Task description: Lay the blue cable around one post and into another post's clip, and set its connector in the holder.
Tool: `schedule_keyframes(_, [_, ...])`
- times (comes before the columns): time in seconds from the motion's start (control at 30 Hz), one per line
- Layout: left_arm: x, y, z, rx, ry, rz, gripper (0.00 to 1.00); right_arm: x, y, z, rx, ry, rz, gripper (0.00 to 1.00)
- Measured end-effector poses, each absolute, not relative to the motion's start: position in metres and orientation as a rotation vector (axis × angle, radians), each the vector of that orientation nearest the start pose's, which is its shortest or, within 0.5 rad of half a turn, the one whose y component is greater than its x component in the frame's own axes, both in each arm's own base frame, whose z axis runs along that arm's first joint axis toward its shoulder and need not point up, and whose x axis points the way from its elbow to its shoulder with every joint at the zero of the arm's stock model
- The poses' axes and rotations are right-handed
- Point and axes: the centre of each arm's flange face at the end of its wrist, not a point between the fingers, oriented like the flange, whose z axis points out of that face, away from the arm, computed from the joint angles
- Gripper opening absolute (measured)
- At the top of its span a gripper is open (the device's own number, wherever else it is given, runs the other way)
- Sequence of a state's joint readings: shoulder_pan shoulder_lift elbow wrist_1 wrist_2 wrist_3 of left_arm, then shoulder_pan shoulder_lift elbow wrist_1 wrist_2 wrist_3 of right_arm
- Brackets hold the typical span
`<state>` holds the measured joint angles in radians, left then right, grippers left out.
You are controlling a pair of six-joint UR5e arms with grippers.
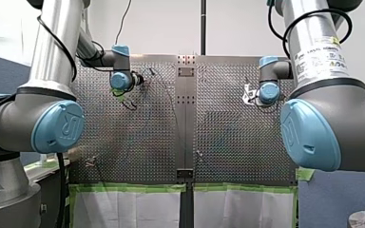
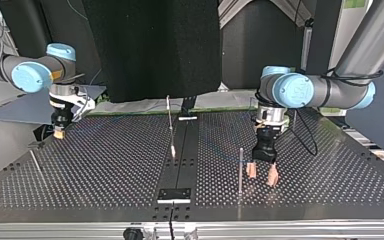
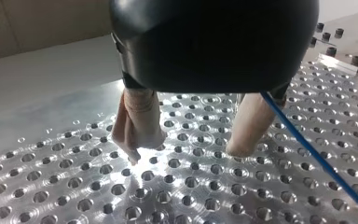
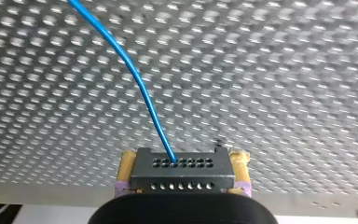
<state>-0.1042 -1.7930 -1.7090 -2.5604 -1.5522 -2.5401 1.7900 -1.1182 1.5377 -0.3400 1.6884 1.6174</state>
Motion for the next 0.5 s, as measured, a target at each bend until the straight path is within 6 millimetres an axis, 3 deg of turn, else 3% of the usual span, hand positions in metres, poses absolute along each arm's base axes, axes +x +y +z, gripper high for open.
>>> schedule_keyframes(0.2, [0.562, -0.196, 0.363, -0.574, 1.286, -0.914, 1.00, 0.246, -0.586, 0.310, 1.299, -1.220, 1.280, 0.00])
schedule_keyframes(0.5, [0.562, -0.196, 0.363, -0.574, 1.290, -0.912, 1.00, 0.220, -0.569, 0.331, 1.243, -1.200, 1.287, 0.00])
